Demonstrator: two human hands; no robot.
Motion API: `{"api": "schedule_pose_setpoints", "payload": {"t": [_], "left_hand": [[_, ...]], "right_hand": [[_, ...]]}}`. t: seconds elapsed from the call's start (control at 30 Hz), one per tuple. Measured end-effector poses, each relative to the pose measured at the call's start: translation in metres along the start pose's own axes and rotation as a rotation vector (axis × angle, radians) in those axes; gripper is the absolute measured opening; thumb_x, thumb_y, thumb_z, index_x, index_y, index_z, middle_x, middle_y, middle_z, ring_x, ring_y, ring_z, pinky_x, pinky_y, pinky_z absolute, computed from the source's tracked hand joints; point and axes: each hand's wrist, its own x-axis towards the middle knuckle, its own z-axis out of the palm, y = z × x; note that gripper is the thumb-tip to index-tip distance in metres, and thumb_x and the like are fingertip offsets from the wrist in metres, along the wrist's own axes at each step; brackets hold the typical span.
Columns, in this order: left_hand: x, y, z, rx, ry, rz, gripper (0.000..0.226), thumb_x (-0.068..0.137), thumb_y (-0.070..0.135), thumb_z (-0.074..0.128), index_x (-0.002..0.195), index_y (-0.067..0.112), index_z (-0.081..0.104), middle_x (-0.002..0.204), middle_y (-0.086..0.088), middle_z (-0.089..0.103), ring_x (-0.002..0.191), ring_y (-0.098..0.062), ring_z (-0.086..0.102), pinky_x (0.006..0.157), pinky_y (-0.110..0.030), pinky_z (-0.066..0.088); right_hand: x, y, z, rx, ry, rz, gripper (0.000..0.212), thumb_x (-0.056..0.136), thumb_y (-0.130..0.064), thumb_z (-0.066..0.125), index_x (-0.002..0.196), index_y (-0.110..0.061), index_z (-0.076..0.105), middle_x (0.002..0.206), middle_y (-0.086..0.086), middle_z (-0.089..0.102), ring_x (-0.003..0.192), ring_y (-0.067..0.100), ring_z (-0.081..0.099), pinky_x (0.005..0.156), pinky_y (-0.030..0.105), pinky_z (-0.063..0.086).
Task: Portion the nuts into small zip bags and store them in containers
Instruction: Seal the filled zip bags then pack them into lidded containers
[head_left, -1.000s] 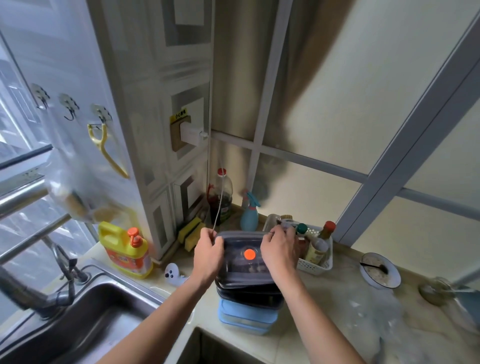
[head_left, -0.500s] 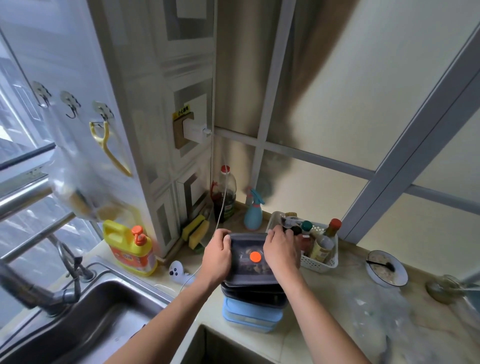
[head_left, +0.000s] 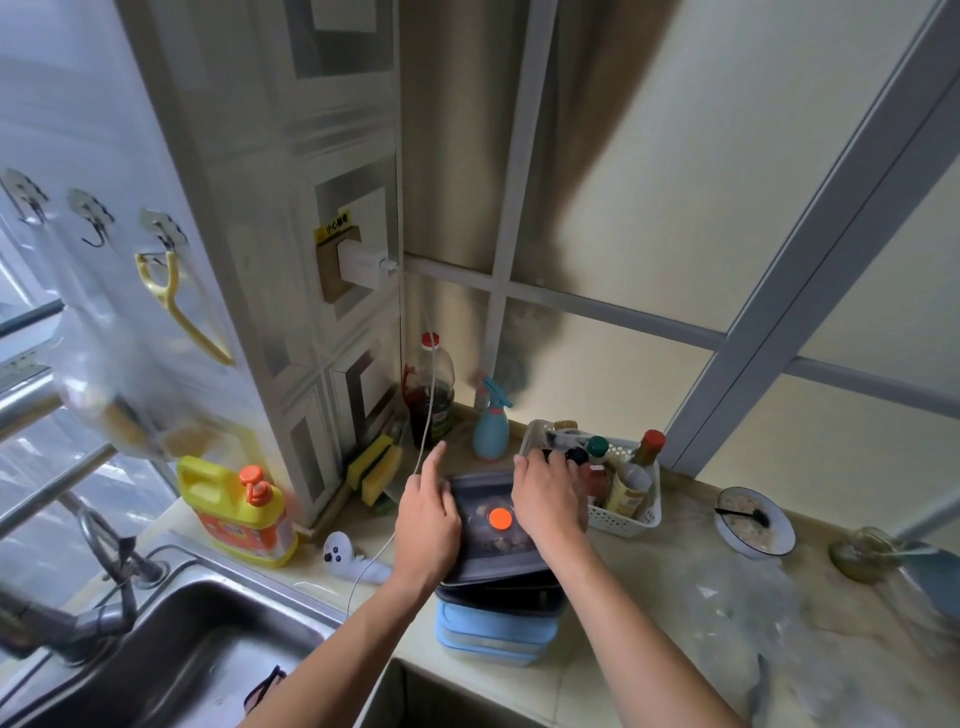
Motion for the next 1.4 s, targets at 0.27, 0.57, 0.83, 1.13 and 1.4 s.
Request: {"api": "schedule_pose_setpoints", "payload": {"t": [0.27, 0.57, 0.83, 1.13, 1.4], "left_hand": [[0.012, -0.007, -0.001, -0.014, -0.066, -0.031, 0.017, 0.104, 0.019, 0.044, 0.113, 0.015, 0.058, 0.105, 0.001, 0.055, 0.102, -0.017, 0.051, 0.089, -0.028, 0.038], [0.024, 0.003, -0.005, -0.070, -0.151, -0.273, 0.029, 0.098, 0.049, 0.050, 0.091, 0.021, 0.058, 0.094, 0.000, 0.065, 0.093, -0.023, 0.060, 0.087, -0.039, 0.049], [0.031, 0.001, -0.005, 0.001, -0.127, -0.158, 0.028, 0.098, 0.046, 0.054, 0.088, 0.020, 0.060, 0.085, 0.003, 0.065, 0.083, -0.018, 0.062, 0.078, -0.038, 0.050], [0.032, -0.003, -0.014, -0.424, -0.311, -0.498, 0.046, 0.087, 0.057, 0.064, 0.111, 0.017, 0.063, 0.105, -0.008, 0.072, 0.096, -0.024, 0.070, 0.091, -0.042, 0.057], [0.020, -0.026, -0.021, -0.636, -0.697, -0.780, 0.083, 0.069, 0.086, 0.061, 0.123, 0.024, 0.067, 0.117, -0.014, 0.072, 0.113, -0.035, 0.067, 0.104, -0.053, 0.048]], "right_hand": [[0.003, -0.006, 0.003, -0.044, -0.009, 0.063, 0.053, 0.109, -0.041, 0.024, 0.124, -0.007, 0.062, 0.119, 0.016, 0.064, 0.108, 0.030, 0.057, 0.088, 0.039, 0.047], [0.016, 0.028, 0.001, 0.285, -0.242, -0.050, 0.049, 0.107, -0.049, 0.032, 0.107, -0.009, 0.060, 0.103, 0.015, 0.065, 0.099, 0.033, 0.060, 0.078, 0.037, 0.041], [-0.002, 0.019, 0.000, 0.244, -0.081, 0.014, 0.050, 0.106, -0.051, 0.030, 0.109, -0.010, 0.059, 0.100, 0.012, 0.060, 0.094, 0.030, 0.059, 0.070, 0.034, 0.039], [0.001, 0.031, -0.007, 0.690, -0.317, 0.388, 0.091, 0.081, -0.081, 0.055, 0.140, -0.012, 0.047, 0.139, 0.011, 0.053, 0.127, 0.031, 0.053, 0.091, 0.036, 0.046], [-0.001, 0.054, -0.014, 1.042, -0.651, 0.500, 0.114, 0.070, -0.081, 0.070, 0.157, -0.015, 0.034, 0.163, 0.007, 0.034, 0.147, 0.028, 0.036, 0.115, 0.041, 0.034]]}}
